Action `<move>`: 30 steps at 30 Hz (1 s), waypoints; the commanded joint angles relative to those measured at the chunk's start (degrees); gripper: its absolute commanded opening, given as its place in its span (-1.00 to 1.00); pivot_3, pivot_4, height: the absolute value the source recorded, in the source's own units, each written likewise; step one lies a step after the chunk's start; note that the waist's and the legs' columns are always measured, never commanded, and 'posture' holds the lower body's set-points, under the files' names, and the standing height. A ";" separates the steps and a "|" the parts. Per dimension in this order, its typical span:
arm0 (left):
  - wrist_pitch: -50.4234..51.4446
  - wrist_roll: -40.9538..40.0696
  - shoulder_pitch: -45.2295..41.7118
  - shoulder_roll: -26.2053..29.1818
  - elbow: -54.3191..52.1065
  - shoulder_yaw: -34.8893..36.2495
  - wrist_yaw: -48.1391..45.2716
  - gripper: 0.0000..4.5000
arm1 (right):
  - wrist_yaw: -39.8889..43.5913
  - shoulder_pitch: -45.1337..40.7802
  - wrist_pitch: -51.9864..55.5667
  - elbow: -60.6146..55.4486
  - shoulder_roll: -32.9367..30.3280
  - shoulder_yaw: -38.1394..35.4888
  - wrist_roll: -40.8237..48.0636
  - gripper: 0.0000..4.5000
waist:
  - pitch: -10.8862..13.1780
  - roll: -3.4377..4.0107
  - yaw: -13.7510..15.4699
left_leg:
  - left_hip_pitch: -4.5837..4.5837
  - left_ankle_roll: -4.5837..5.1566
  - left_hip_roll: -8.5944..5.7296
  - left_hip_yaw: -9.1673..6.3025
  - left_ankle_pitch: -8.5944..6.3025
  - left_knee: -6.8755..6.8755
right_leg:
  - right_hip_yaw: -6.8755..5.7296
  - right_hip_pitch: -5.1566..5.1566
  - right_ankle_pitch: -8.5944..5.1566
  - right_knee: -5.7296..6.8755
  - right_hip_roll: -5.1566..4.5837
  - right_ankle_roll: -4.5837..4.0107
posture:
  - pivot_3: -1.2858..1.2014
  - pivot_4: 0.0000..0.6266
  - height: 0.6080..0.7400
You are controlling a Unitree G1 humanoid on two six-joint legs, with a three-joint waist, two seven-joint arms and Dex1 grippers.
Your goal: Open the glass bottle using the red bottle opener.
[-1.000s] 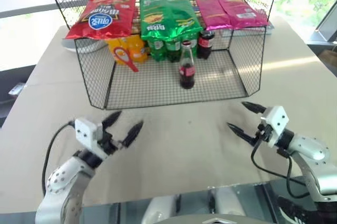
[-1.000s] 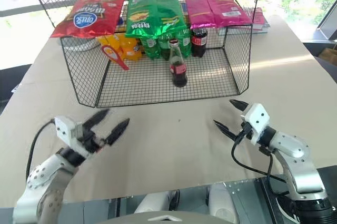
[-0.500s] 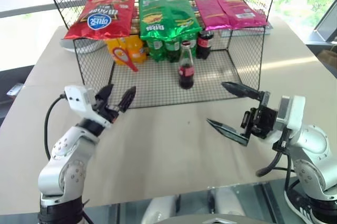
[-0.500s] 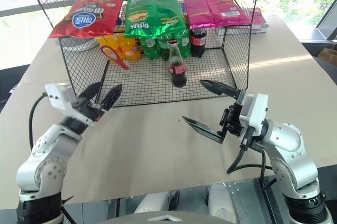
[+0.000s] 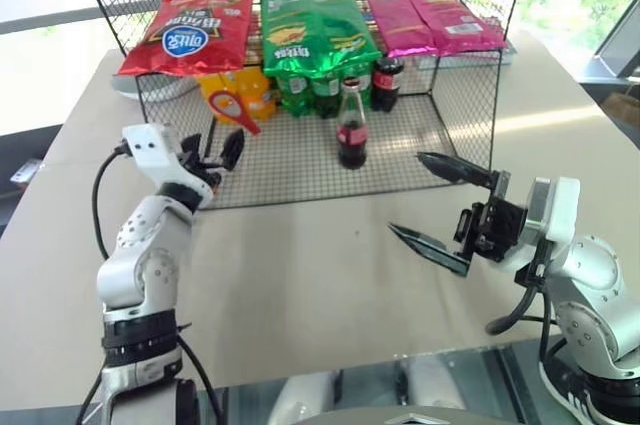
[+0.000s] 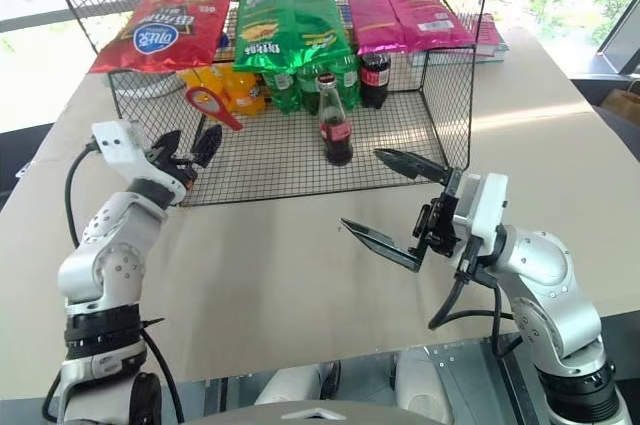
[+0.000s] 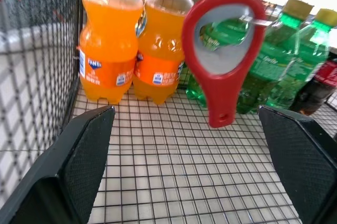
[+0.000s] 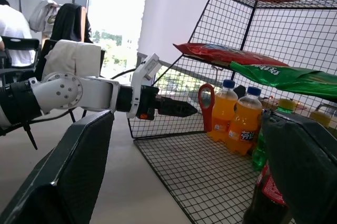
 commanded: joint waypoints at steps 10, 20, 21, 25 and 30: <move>-12.48 6.82 -7.00 0.39 9.71 -3.14 -7.88 -0.71 | -1.63 2.25 -1.38 -3.05 0.08 -0.33 -2.16 1.00 | -0.01 -0.05 -0.14 | -0.03 0.00 -0.01 0.00 0.00 0.01 | 0.00 0.00 0.00 0.01 -0.01 0.00 | 0.03 -0.52 1.00; -12.75 6.31 -5.77 -0.04 8.24 -2.80 -9.57 -0.94 | -1.49 3.23 -1.95 -2.59 0.10 0.16 -3.39 1.00 | -0.01 -0.05 -0.15 | -0.02 0.00 -0.01 0.00 0.00 0.02 | 0.00 0.00 0.00 0.03 -0.01 0.00 | 0.03 -0.52 1.00; -12.88 6.14 -5.73 0.12 8.12 -2.89 -10.24 -0.94 | -1.41 3.35 -2.09 -2.50 0.10 0.19 -3.52 1.00 | -0.01 -0.05 -0.15 | -0.03 0.00 -0.01 0.00 0.00 0.02 | 0.00 0.00 0.00 0.03 0.00 0.00 | 0.03 -0.52 1.00; -13.10 6.49 -5.31 0.73 7.63 -3.05 -11.41 -0.84 | -1.27 3.48 -2.36 -2.24 0.04 0.32 -3.84 1.00 | -0.01 -0.05 -0.15 | -0.03 0.00 -0.01 0.00 0.00 0.02 | 0.00 0.00 0.00 0.03 0.00 0.00 | 0.03 -0.52 1.00; -12.90 9.20 -3.35 1.44 5.77 -3.18 -9.40 -0.08 | -1.09 3.05 -2.04 -1.83 -0.27 0.12 -3.75 1.00 | -0.01 -0.05 -0.21 | -0.02 0.00 0.00 0.00 0.00 0.02 | 0.01 0.00 0.00 0.04 0.00 0.00 | 0.03 -0.52 1.00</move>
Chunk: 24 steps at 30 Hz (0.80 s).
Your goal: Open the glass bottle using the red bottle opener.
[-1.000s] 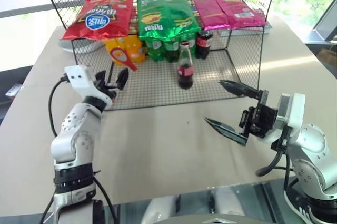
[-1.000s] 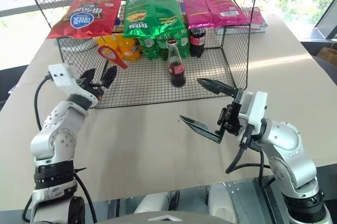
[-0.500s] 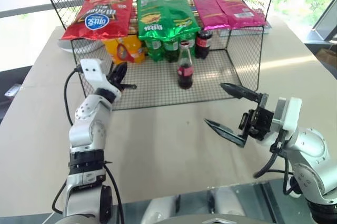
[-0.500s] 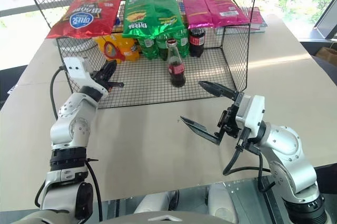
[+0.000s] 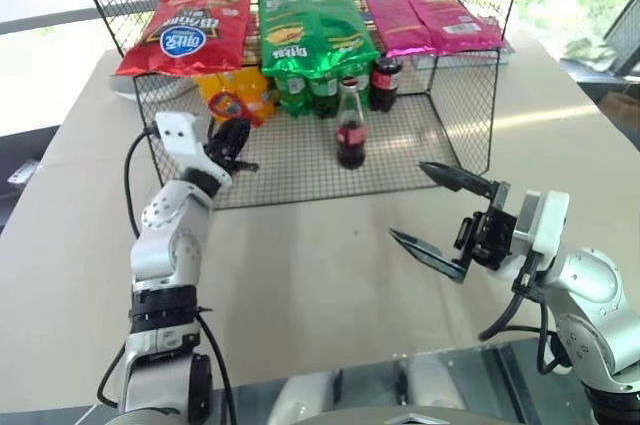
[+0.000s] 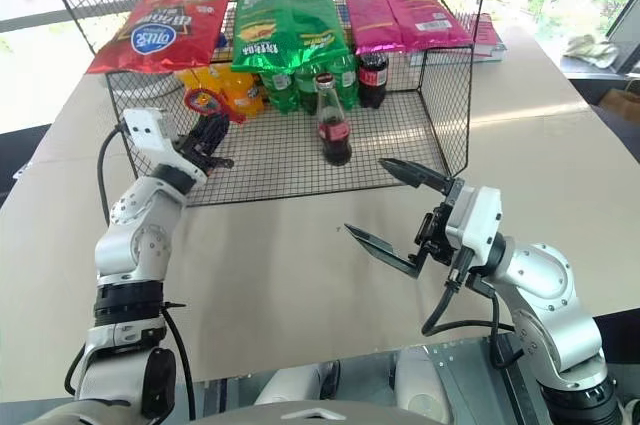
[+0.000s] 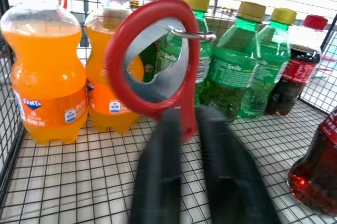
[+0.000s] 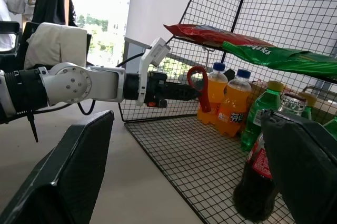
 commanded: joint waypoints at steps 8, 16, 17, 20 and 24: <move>-2.43 7.32 1.98 1.42 -4.79 1.06 6.38 -0.08 | -1.03 -1.95 1.19 -1.98 -0.39 0.30 0.46 1.00 | 0.00 -0.01 0.16 | 0.00 0.00 0.00 0.00 0.00 0.02 | -0.01 0.00 0.00 0.01 0.00 0.00 | 0.03 -0.52 1.00; -3.09 7.94 -2.68 2.02 -1.25 0.85 6.31 -0.08 | -1.84 -2.81 2.90 -2.75 -0.57 0.28 0.64 1.00 | -0.01 -0.02 0.13 | -0.01 0.00 -0.01 -0.01 0.00 0.04 | -0.02 -0.01 0.00 0.01 -0.01 0.00 | 0.03 -0.52 1.00; -3.14 7.94 -3.12 2.05 -0.83 0.79 6.24 -0.08 | -1.98 -2.87 3.06 -2.87 -0.59 0.31 0.67 1.00 | -0.01 -0.02 0.06 | -0.01 0.00 -0.01 -0.01 0.00 0.03 | -0.02 -0.01 0.00 0.01 -0.01 0.00 | 0.03 -0.52 1.00; -3.80 8.10 -4.46 2.26 0.73 0.73 5.98 -0.08 | -2.33 -2.86 3.53 -3.29 -0.61 0.31 0.70 1.00 | -0.01 -0.02 0.05 | -0.01 0.00 -0.01 -0.01 0.00 0.03 | -0.02 -0.01 0.00 0.02 0.00 0.00 | 0.03 -0.52 1.00; -4.75 8.43 -5.69 2.76 2.47 0.88 5.62 -0.08 | -2.83 -2.85 4.19 -3.90 -0.71 0.25 0.81 1.00 | -0.01 -0.02 0.07 | -0.02 0.00 -0.01 -0.01 0.00 0.04 | -0.03 -0.01 0.00 0.01 -0.01 0.00 | 0.03 -0.52 1.00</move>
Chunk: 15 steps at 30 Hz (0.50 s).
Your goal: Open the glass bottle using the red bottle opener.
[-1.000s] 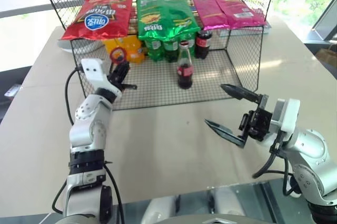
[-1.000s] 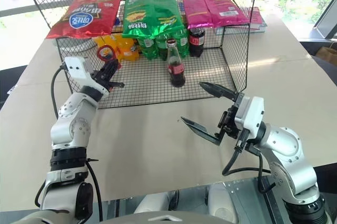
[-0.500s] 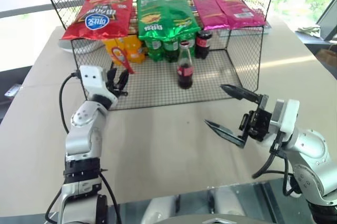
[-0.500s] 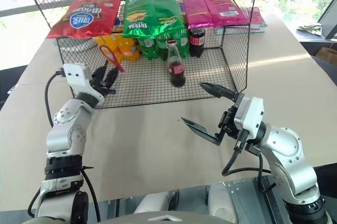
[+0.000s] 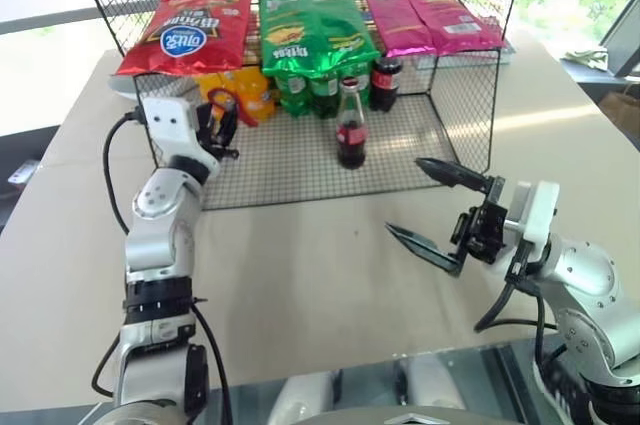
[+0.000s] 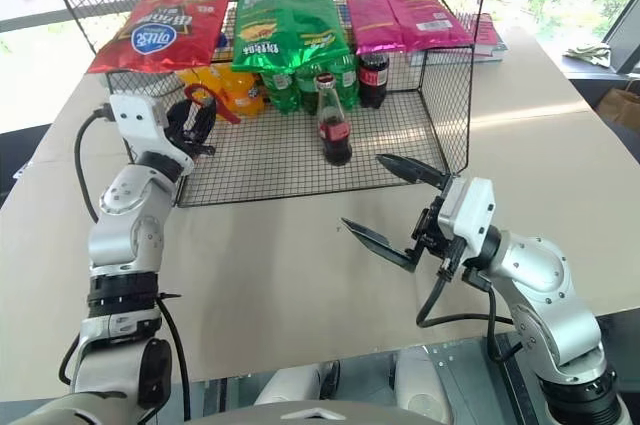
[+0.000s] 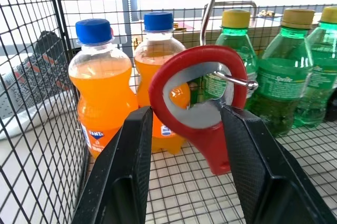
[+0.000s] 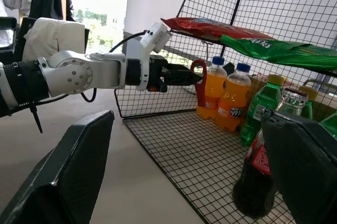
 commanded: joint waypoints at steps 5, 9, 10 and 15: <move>-2.46 0.12 -2.06 1.81 0.94 0.94 -1.19 -0.08 | -0.93 -0.12 0.36 -3.59 -0.19 -0.07 0.48 1.00 | 0.00 0.00 -0.01 | 0.00 0.00 0.00 0.00 0.00 0.00 | 0.00 0.00 0.00 0.00 0.00 0.00 | 0.03 -0.52 1.00; -2.52 -0.75 -1.67 1.93 0.53 0.95 -2.65 -0.08 | -0.81 0.74 -0.03 -3.73 -0.11 0.13 0.14 1.00 | 0.00 -0.01 -0.02 | 0.00 0.00 0.00 0.00 0.00 0.00 | 0.00 0.00 0.00 0.00 0.00 0.00 | 0.03 -0.52 1.00; -2.50 -0.94 -1.60 1.91 0.41 0.90 -3.12 -0.30 | -0.73 0.86 -0.13 -3.65 -0.11 0.12 0.10 1.00 | 0.00 0.00 -0.01 | 0.00 0.00 0.00 0.00 0.00 0.00 | 0.00 0.00 0.00 0.00 0.00 0.00 | 0.03 -0.52 1.00; -2.40 -1.21 -0.89 2.03 -1.05 0.96 -4.19 -0.98 | -0.59 1.04 -0.23 -3.56 -0.22 0.01 0.04 1.00 | 0.00 0.00 -0.03 | 0.00 0.00 0.00 0.00 0.00 0.00 | 0.00 0.00 0.00 0.00 0.00 0.00 | 0.03 -0.52 1.00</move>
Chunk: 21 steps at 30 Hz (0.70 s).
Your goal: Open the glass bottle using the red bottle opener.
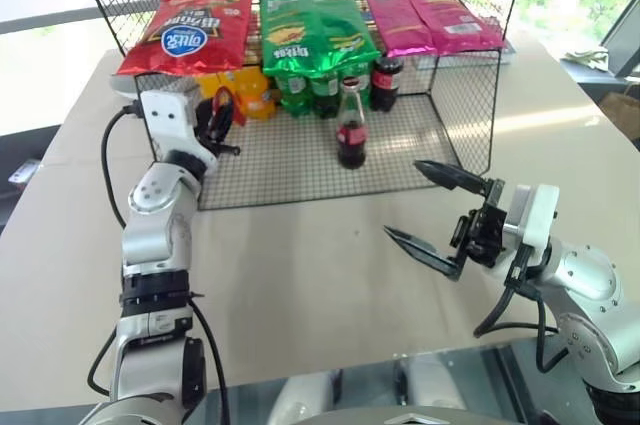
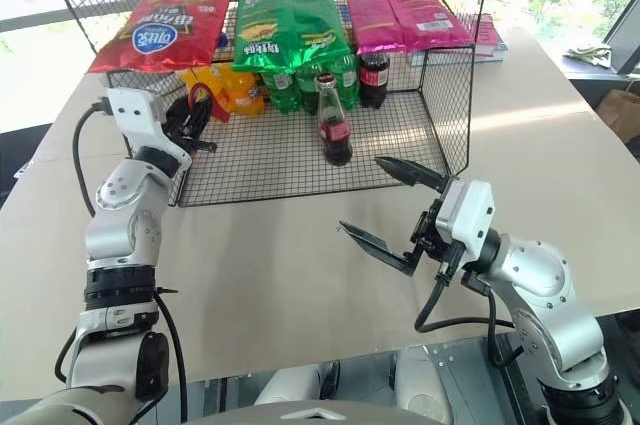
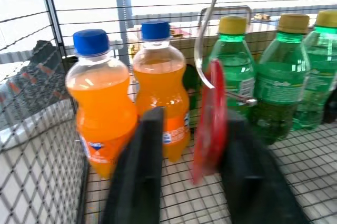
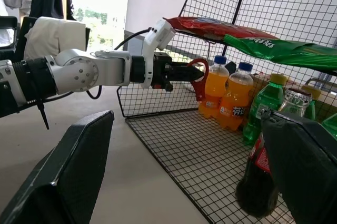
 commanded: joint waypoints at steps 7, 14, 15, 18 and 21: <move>1.98 -4.51 1.90 4.43 -6.20 1.97 -7.09 -0.98 | -0.92 -0.60 0.14 -1.87 -0.33 0.26 -0.89 1.00 | 0.00 0.00 -0.07 | 0.00 0.00 0.00 0.00 0.00 0.00 | 0.01 -0.01 0.00 0.00 0.00 0.00 | 0.03 -0.52 1.00; 7.42 -13.20 -1.07 10.86 -1.63 2.75 -22.59 -0.98 | -1.27 0.01 1.40 -0.17 -0.80 1.92 -2.96 1.00 | 0.00 0.00 -0.03 | 0.00 0.00 0.00 -0.01 0.00 0.00 | -0.01 -0.05 0.00 0.01 0.00 0.00 | 0.03 -0.52 1.00; 7.69 -13.75 -1.90 11.50 -0.43 2.72 -24.28 -0.98 | -1.24 -0.04 1.28 0.28 -0.75 1.93 -3.08 1.00 | 0.00 0.00 0.01 | 0.00 0.00 0.00 -0.02 0.00 0.00 | -0.03 -0.05 0.00 0.00 0.00 0.00 | 0.03 -0.52 1.00; 13.38 -18.32 -2.07 13.25 0.08 3.36 -29.39 -0.98 | -2.77 0.07 0.86 1.19 -0.04 1.22 -4.12 1.00 | 0.00 0.00 -0.13 | -0.01 0.00 0.00 -0.02 0.00 0.03 | -0.03 -0.03 0.00 0.00 0.00 0.00 | 0.03 -0.52 1.00; 18.43 -21.59 -1.47 14.61 0.61 4.63 -31.44 -0.98 | -4.85 -0.54 3.49 1.16 0.37 1.21 -4.05 1.00 | 0.00 0.00 -0.27 | -0.01 0.00 0.00 -0.02 0.00 0.01 | -0.02 -0.06 0.00 0.01 0.01 0.00 | 0.03 -0.52 1.00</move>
